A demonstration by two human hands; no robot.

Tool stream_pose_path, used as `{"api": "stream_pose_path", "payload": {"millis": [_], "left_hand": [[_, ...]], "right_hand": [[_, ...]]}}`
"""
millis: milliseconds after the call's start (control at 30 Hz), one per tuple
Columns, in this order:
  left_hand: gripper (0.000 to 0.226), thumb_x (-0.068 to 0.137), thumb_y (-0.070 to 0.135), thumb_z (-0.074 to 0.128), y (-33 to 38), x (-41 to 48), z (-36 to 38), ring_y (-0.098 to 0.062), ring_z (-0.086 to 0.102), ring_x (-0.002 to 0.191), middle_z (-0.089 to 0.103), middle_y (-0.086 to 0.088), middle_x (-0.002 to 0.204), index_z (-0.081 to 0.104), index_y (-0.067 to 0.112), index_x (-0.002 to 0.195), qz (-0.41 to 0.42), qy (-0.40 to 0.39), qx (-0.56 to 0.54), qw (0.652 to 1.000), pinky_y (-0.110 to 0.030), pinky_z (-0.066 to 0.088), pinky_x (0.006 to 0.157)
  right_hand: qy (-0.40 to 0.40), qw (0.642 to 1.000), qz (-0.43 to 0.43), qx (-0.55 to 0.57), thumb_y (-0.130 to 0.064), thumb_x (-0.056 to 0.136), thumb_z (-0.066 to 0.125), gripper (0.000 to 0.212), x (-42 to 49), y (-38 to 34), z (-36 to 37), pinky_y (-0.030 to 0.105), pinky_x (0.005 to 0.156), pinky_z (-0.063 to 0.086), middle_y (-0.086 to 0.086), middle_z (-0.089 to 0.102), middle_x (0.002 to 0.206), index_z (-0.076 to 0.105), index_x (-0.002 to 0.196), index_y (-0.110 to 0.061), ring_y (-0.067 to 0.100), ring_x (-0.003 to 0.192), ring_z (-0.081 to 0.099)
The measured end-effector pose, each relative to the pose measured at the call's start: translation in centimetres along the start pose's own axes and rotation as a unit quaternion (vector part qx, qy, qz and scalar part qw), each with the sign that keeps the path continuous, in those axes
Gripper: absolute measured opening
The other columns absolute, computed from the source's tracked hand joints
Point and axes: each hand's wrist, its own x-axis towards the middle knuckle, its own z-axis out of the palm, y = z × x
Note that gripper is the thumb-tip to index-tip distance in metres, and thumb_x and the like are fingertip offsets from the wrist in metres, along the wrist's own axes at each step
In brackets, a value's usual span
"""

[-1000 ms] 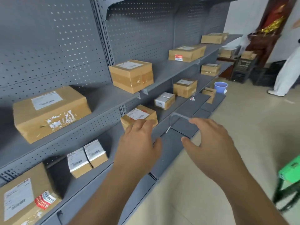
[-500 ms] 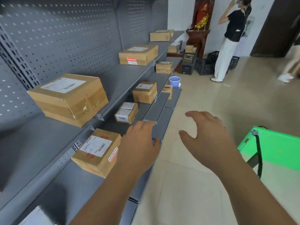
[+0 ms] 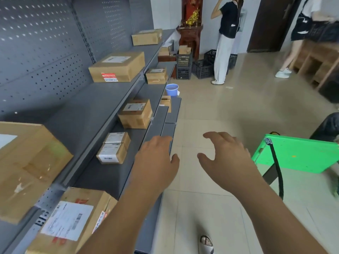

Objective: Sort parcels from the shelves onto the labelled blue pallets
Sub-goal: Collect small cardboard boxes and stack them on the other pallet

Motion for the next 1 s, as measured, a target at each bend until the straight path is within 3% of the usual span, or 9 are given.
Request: {"api": "stream_pose_path", "payload": {"millis": [400, 567, 733, 900, 1000], "left_hand": [[0.049, 0.094, 0.035, 0.057, 1.8, 17.3, 6.0, -0.019, 0.047, 0.126, 0.053, 0.006, 0.142, 0.048, 0.028, 0.142, -0.060, 0.008, 0.069, 0.996, -0.035, 0.042, 0.094], [0.053, 0.096, 0.036, 0.057, -0.3, 21.0, 8.0, -0.018, 0.046, 0.129, 0.050, 0.005, 0.145, 0.045, 0.028, 0.147, -0.104, -0.021, 0.046, 0.993, -0.035, 0.042, 0.098], [0.053, 0.096, 0.037, 0.056, -4.6, 24.0, 9.2, -0.021, 0.047, 0.129, 0.049, 0.005, 0.144, 0.044, 0.028, 0.147, -0.156, -0.043, 0.030, 0.986, -0.042, 0.045, 0.103], [0.037, 0.094, 0.038, 0.054, -10.6, 26.7, 9.2, -0.021, 0.053, 0.109, 0.057, 0.003, 0.122, 0.052, 0.027, 0.129, -0.193, -0.041, 0.055, 0.979, -0.033, 0.043, 0.081], [0.023, 0.094, 0.039, 0.053, -14.0, 27.7, 9.6, -0.022, 0.054, 0.105, 0.056, 0.002, 0.119, 0.050, 0.027, 0.113, -0.225, -0.055, 0.062, 0.971, -0.033, 0.042, 0.077]], "right_hand": [[-0.045, 0.997, -0.054, 0.012, -0.042, 0.090, 0.059, 0.053, 19.4, 5.7, 2.9, 0.040, 0.096, 0.038, -0.007, 0.054, 0.138, 0.048, 0.141, -0.033, 0.024, 0.123, 0.048], [-0.092, 0.992, -0.081, 0.012, -0.040, 0.091, 0.058, 0.050, 25.2, 5.5, 5.9, 0.039, 0.089, 0.038, -0.003, 0.056, 0.132, 0.049, 0.139, -0.030, 0.025, 0.117, 0.049], [-0.141, 0.982, -0.122, 0.013, -0.039, 0.093, 0.058, 0.052, 30.7, 3.3, 9.8, 0.040, 0.094, 0.042, -0.002, 0.054, 0.136, 0.047, 0.143, -0.030, 0.027, 0.118, 0.049], [-0.183, 0.970, -0.160, 0.010, -0.039, 0.093, 0.059, 0.055, 35.8, -0.9, 13.8, 0.040, 0.096, 0.045, 0.002, 0.055, 0.136, 0.046, 0.145, -0.027, 0.027, 0.120, 0.050], [-0.212, 0.960, -0.185, 0.003, -0.037, 0.094, 0.059, 0.052, 38.0, -3.2, 16.6, 0.043, 0.098, 0.046, 0.004, 0.054, 0.137, 0.048, 0.143, -0.026, 0.029, 0.122, 0.050]]}}
